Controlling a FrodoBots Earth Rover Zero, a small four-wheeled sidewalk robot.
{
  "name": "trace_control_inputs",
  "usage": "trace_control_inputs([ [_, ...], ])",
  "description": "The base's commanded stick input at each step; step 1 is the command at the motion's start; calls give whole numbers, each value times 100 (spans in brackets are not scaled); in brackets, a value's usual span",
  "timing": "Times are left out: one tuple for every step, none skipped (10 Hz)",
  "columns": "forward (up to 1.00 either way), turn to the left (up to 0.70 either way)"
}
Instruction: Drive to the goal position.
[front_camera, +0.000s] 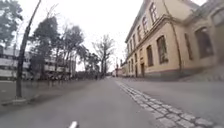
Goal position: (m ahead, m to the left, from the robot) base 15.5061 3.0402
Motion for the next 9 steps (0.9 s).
trace_control_inputs([
  [100,1],
  [100,1],
  [100,1],
  [100,1],
  [100,1],
  [100,1],
  [100,1],
  [100,1],
  [100,1],
])
